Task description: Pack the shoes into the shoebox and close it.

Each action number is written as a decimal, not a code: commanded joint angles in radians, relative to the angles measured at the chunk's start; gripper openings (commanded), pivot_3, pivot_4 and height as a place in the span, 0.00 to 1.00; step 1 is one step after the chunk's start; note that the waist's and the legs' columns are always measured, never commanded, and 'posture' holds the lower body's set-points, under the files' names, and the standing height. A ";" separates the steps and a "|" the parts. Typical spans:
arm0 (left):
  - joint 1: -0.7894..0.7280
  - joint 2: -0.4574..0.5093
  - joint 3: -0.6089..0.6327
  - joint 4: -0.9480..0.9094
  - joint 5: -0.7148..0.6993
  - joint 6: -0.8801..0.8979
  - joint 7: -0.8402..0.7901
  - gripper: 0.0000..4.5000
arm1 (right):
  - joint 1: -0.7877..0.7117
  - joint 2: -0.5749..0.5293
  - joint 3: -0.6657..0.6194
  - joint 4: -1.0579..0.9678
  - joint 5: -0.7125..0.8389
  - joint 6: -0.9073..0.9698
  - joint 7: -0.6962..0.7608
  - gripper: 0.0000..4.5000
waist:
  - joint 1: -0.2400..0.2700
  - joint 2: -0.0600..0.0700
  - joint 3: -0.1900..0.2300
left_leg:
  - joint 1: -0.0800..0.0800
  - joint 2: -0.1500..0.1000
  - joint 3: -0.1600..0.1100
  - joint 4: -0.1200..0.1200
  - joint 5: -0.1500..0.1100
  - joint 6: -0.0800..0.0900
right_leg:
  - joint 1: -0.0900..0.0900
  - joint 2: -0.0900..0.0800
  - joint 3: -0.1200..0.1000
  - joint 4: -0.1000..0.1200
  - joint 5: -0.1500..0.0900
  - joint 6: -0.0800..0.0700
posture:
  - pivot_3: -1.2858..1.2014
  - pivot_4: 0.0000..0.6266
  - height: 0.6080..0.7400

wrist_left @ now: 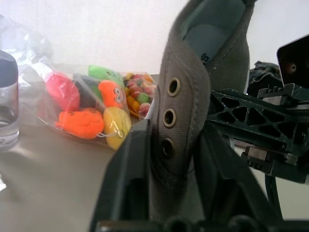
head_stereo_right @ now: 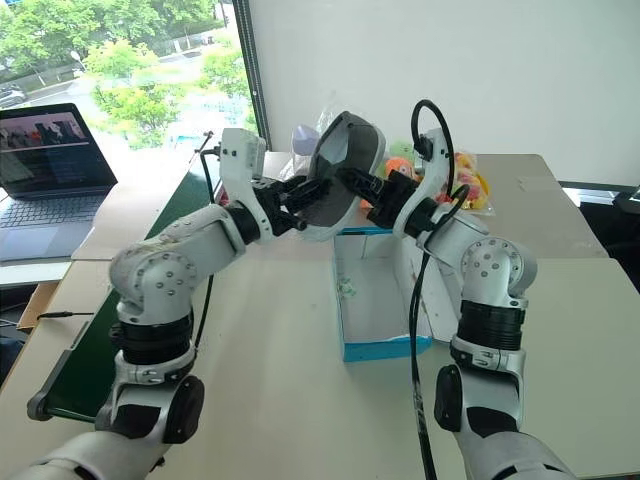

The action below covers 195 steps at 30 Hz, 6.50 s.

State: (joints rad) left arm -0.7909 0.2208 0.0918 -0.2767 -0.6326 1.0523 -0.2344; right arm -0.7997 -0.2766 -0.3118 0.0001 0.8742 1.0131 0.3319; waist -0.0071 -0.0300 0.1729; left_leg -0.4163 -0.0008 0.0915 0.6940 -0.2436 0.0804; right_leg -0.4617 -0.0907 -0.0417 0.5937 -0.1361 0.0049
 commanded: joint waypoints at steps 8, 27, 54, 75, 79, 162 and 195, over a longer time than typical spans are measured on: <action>0.032 0.519 -0.185 -0.110 0.060 -0.090 -0.470 0.51 | -0.005 -0.371 0.223 -0.106 -0.185 0.036 0.148 0.07 | -0.005 0.001 0.001 | 0.000 0.000 0.001 -0.001 -0.001 0.000 | -0.001 -0.001 0.001 -0.001 -0.003 0.004 | 0.52 0.24 1.00; 0.111 0.572 -0.259 -0.191 0.113 -0.198 -0.629 0.51 | -0.051 -0.438 0.389 -0.015 -0.324 0.277 0.153 0.07 | 0.002 0.001 0.001 | -0.006 -0.001 0.001 0.001 -0.001 0.001 | -0.006 -0.001 0.001 0.000 -0.006 0.006 | 0.52 0.24 1.00; -0.003 0.604 -0.235 -0.190 0.062 -0.134 -0.758 1.00 | 0.006 -0.386 0.545 0.170 -0.537 0.238 0.226 0.07 | 0.005 0.000 0.001 | 0.003 0.000 0.000 0.002 -0.001 0.001 | 0.003 0.000 0.001 0.000 -0.006 0.007 | 0.52 0.24 1.00; -0.012 0.592 -0.257 -0.197 0.083 -0.146 -0.753 1.00 | -0.021 -0.385 0.614 0.104 -0.614 0.248 0.265 0.81 | 0.010 -0.003 -0.001 | 0.002 -0.001 0.001 0.002 -0.001 0.000 | 0.001 -0.001 0.001 0.000 -0.006 0.007 | 0.52 0.24 1.00; -0.014 0.590 -0.260 -0.193 0.088 -0.151 -0.754 1.00 | -0.055 -0.377 0.611 0.073 -0.650 0.235 0.224 0.99 | 0.009 -0.003 -0.001 | 0.002 0.000 0.001 0.002 -0.001 0.000 | 0.001 0.000 0.001 0.000 -0.006 0.007 | 0.52 0.24 1.00; 0.215 -0.039 -0.073 -0.182 0.164 -0.185 -0.008 0.55 | -0.264 0.048 -0.151 0.183 -0.073 0.197 -0.018 1.00 | 0.011 -0.002 -0.001 | -0.006 0.000 0.000 0.000 0.000 -0.001 | -0.007 -0.004 -0.002 0.001 0.002 -0.004 | 0.52 0.24 1.00; 0.076 0.370 -0.138 -0.152 0.039 -0.077 -0.409 1.00 | -0.312 -0.276 0.073 0.200 -0.174 0.164 0.086 0.07 | -0.006 -0.001 0.000 | -0.006 0.000 0.000 0.000 0.001 0.000 | -0.006 0.000 0.000 0.000 0.001 -0.001 | 0.52 0.24 1.00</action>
State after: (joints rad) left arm -0.6930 0.5697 -0.0315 -0.4173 -0.5889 1.0033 -0.6024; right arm -1.0763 -0.5044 -0.2515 0.2350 0.6986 1.1516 0.3698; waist -0.0133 -0.0307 0.1726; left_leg -0.4220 -0.0010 0.0919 0.6941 -0.2430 0.0801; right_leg -0.4678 -0.0904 -0.0414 0.5938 -0.1351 0.0037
